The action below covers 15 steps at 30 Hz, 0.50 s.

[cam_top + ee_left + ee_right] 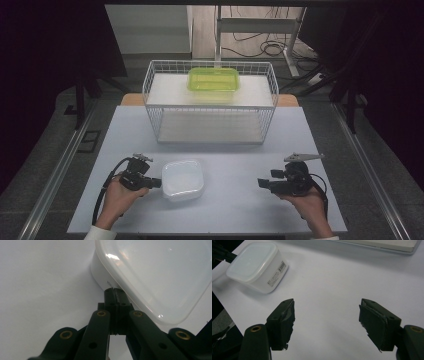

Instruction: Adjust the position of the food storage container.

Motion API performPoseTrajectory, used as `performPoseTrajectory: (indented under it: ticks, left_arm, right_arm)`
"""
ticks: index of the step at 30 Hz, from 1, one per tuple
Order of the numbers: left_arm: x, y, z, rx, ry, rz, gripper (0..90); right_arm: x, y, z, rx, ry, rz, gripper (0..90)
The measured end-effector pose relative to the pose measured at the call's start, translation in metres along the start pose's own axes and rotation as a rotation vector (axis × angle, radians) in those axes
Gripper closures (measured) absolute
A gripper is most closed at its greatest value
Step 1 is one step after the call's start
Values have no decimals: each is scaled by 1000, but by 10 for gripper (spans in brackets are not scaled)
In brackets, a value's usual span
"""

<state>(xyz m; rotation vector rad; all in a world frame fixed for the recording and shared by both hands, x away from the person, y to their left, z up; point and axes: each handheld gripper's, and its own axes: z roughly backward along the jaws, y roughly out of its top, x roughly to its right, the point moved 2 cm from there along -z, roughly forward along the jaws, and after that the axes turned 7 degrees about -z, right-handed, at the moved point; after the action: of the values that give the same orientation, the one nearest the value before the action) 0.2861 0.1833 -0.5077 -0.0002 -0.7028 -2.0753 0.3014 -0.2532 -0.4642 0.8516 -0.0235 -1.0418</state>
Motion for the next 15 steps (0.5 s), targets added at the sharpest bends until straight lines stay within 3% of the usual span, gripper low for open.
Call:
performPoseTrajectory:
  ticks: [15]
  left_arm:
    - [16, 27, -26, -10, -22, -36, 899]
  right_arm:
    - [0, -1, -2, -9, -2, 3, 287]
